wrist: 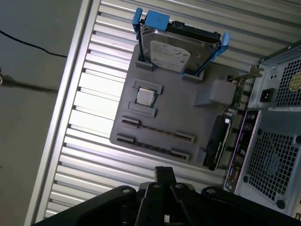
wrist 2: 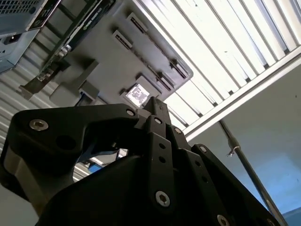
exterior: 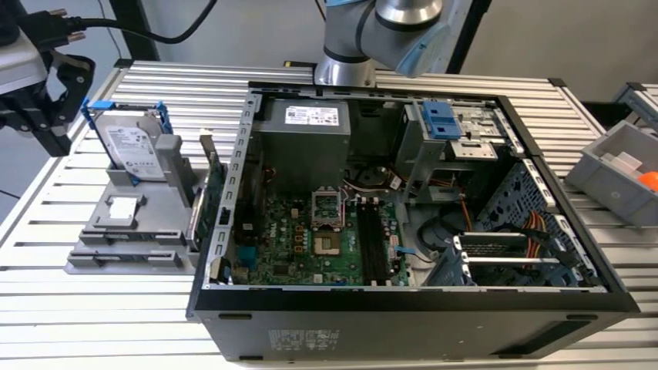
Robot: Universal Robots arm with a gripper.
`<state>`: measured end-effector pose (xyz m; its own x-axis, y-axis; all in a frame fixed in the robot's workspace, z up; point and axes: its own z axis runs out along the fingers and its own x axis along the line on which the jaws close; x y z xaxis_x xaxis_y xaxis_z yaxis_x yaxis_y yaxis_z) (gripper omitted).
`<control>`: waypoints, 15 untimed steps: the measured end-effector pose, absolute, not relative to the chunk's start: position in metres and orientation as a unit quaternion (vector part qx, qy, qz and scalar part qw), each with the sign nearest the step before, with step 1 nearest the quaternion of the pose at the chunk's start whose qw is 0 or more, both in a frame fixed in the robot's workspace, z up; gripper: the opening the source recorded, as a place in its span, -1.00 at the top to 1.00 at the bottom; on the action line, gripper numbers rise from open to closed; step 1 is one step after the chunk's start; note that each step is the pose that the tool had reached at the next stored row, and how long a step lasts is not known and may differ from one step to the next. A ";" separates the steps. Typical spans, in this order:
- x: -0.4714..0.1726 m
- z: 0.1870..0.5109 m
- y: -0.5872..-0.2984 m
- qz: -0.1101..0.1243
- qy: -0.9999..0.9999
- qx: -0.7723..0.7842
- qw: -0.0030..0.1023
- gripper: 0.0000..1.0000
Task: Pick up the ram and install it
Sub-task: 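Pick up the ram and move it above insertion slot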
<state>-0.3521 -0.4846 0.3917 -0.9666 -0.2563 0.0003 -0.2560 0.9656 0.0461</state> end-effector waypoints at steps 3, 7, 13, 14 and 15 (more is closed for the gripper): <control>-0.352 0.392 -0.485 -0.023 -0.988 0.149 0.004 1.00; -0.352 0.392 -0.485 -0.023 -0.986 0.168 0.004 1.00; -0.352 0.392 -0.485 -0.023 -0.981 0.193 0.005 1.00; -0.352 0.392 -0.485 -0.023 -0.980 0.198 0.005 1.00; -0.352 0.392 -0.485 -0.022 -0.979 0.204 0.005 1.00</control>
<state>-0.3520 -0.4846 0.3918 -0.9169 -0.3990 0.0005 -0.3986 0.9160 0.0460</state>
